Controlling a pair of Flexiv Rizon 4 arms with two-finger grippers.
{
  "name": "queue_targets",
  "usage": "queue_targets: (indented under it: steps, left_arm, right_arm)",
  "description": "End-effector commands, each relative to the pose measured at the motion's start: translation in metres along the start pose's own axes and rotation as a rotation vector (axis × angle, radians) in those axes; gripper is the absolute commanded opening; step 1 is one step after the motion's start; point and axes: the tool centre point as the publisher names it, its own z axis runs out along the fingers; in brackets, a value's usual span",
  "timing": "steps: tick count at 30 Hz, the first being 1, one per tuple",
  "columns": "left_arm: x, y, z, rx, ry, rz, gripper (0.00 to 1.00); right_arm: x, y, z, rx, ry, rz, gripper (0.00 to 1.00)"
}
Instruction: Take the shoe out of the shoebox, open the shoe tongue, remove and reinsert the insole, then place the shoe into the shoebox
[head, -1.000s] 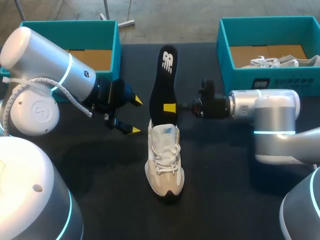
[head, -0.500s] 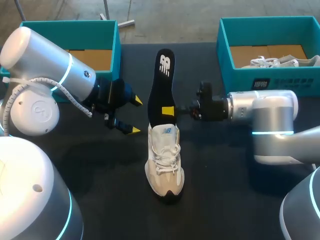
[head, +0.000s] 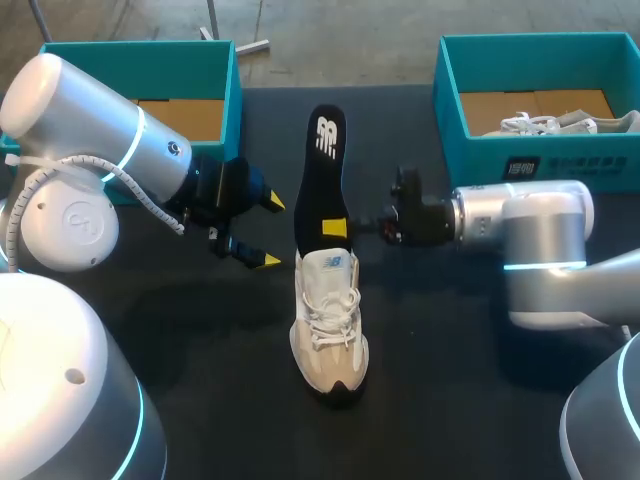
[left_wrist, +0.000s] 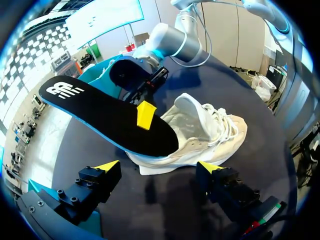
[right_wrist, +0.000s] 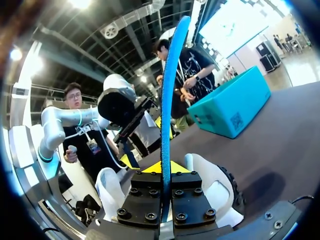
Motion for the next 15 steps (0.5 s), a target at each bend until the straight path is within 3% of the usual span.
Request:
queue_targets:
  steps: [1,15]
  left_arm:
    - [0.0,0.0,0.0,-0.004,0.0,0.0,1.0]
    - [0.0,0.0,0.0,-0.004,0.0,0.0,1.0]
  right_arm:
    - [0.0,-0.006,0.002,0.002,-0.002,0.006,0.0]
    - [0.001,-0.023,0.006,0.028,-0.002,0.044,0.0]
